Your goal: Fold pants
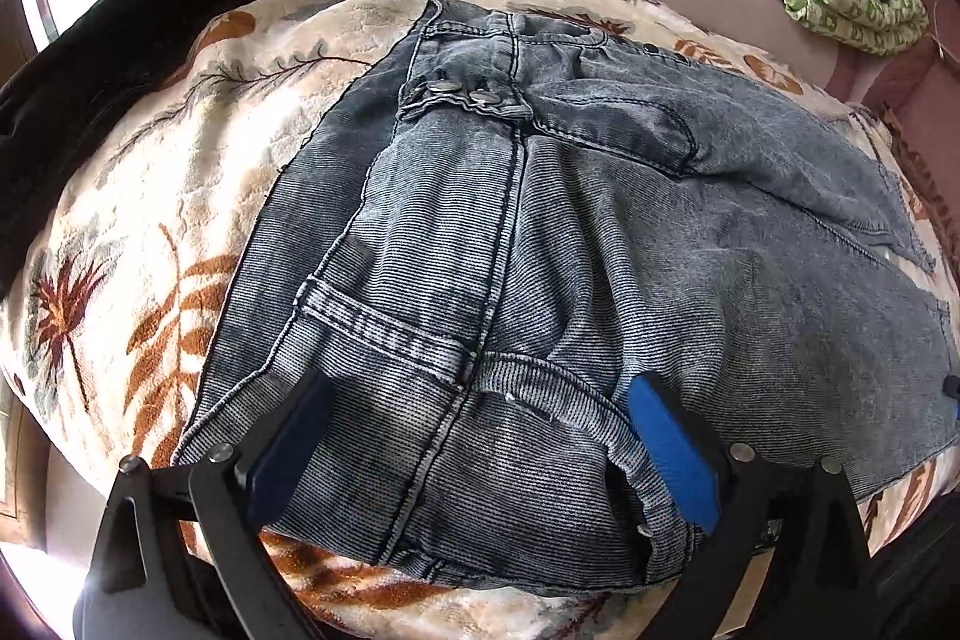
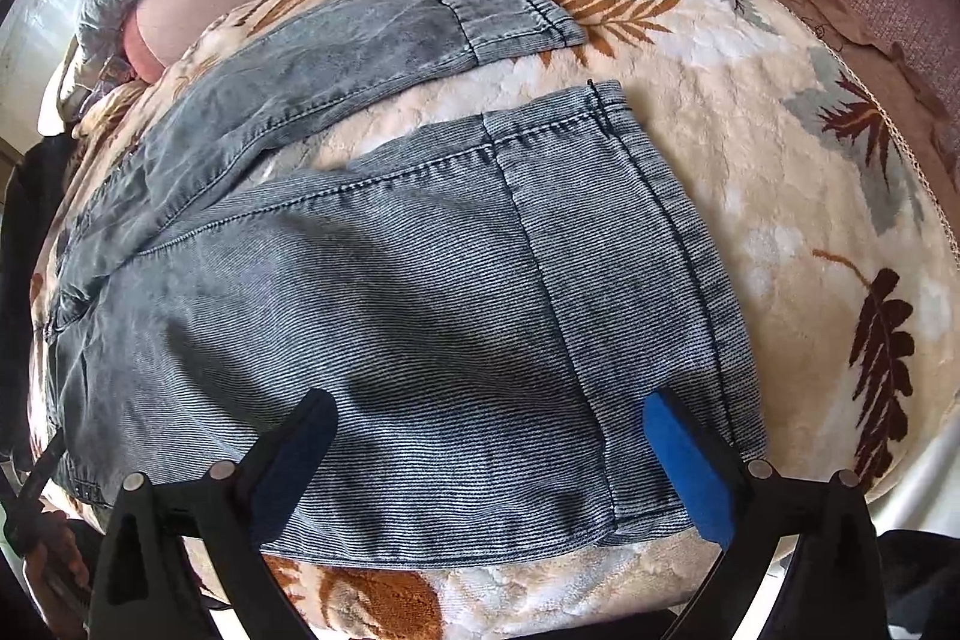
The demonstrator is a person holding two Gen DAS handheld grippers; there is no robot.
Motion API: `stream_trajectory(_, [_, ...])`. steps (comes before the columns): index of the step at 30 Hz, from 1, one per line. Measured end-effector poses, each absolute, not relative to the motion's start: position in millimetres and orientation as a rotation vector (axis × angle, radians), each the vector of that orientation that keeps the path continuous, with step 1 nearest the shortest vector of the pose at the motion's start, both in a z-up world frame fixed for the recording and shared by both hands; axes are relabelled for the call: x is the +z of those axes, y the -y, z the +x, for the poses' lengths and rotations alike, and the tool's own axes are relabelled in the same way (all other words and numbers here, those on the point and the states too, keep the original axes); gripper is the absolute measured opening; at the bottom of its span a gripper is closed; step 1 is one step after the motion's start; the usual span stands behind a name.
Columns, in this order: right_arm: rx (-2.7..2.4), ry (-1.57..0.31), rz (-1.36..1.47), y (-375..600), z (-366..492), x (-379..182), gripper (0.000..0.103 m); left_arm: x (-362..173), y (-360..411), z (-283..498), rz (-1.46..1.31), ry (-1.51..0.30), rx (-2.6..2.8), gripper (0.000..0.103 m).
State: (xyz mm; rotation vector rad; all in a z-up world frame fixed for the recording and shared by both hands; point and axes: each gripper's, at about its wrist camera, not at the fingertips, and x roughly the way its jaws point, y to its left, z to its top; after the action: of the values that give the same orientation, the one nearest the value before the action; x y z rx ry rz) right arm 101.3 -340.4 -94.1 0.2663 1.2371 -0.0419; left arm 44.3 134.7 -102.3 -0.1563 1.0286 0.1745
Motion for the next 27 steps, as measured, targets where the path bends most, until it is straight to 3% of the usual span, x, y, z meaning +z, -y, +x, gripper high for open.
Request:
stream_trajectory(6, [-0.039, -1.229, 0.3, 338.6, 97.7, -87.7, 0.103, -80.1, -133.8, 44.0, -0.152, -0.987, 0.174, 0.098])
stream_trajectory(10, [0.022, -1.121, 0.382, 347.4, 103.6, -55.7, 0.103, -43.5, -141.8, 52.8, -0.181, -0.898, 0.15, 0.098])
stream_trajectory(17, [0.014, -1.071, 0.443, 377.3, 179.6, -24.9, 0.102, -21.8, -184.2, 120.2, -0.397, -0.935, 0.133, 0.098])
stream_trajectory(23, [0.068, -1.164, 0.561, 391.0, 210.7, -51.2, 0.102, -32.3, -202.0, 150.4, -0.422, -0.953, 0.216, 0.098])
stream_trajectory(27, [0.069, -1.231, 0.6, 394.4, 202.5, -97.2, 0.101, -59.3, -189.6, 159.8, -0.342, -1.028, 0.211, 0.098])
